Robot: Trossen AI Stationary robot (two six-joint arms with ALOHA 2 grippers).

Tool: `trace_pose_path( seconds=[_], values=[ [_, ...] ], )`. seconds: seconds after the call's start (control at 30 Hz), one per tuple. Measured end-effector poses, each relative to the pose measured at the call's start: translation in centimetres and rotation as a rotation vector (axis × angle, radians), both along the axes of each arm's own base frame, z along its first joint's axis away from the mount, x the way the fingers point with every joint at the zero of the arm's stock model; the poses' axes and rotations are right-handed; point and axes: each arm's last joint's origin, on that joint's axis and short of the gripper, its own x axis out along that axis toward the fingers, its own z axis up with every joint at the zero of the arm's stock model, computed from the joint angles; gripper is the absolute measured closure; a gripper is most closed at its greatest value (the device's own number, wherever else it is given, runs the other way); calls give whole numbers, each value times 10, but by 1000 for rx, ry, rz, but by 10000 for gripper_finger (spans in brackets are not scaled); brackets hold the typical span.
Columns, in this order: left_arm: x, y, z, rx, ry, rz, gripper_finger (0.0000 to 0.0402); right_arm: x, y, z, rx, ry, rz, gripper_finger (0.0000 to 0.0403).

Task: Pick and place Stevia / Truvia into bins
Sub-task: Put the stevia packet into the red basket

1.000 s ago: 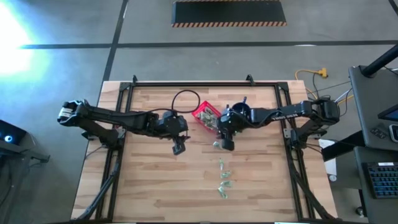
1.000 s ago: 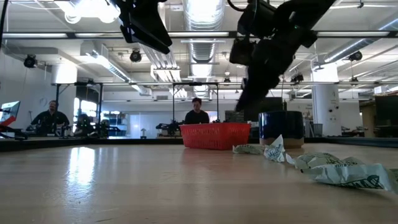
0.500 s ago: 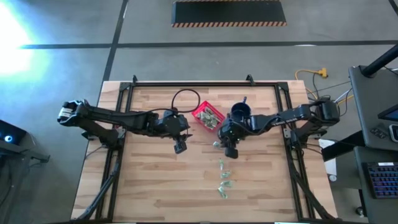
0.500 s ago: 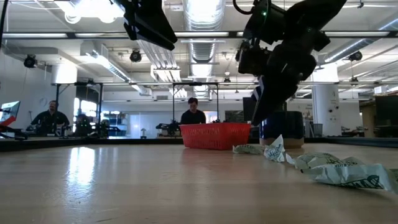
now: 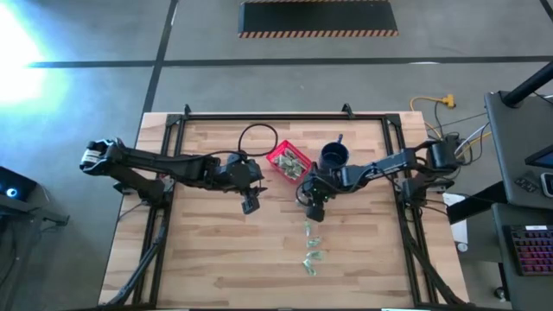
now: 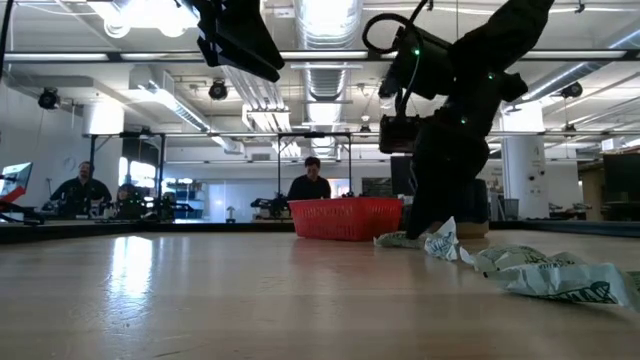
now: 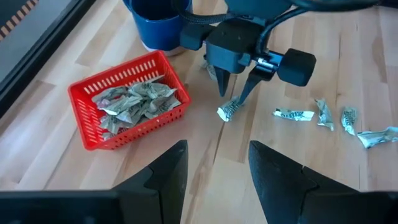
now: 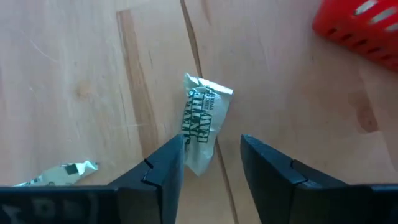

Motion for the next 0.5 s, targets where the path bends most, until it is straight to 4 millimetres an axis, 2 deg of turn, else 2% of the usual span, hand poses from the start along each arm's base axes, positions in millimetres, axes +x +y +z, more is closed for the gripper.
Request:
trace_pose_path(
  seconds=[0.27,0.37,0.5],
  values=[
    [0,0,0,-2,1,-1,248,1,3,-6,2,20,7,264],
    [0,0,0,-3,0,-1,248,1,3,-6,0,19,10,291],
    [0,0,0,-3,1,-1,248,1,5,-5,7,15,37,347]
  ],
)
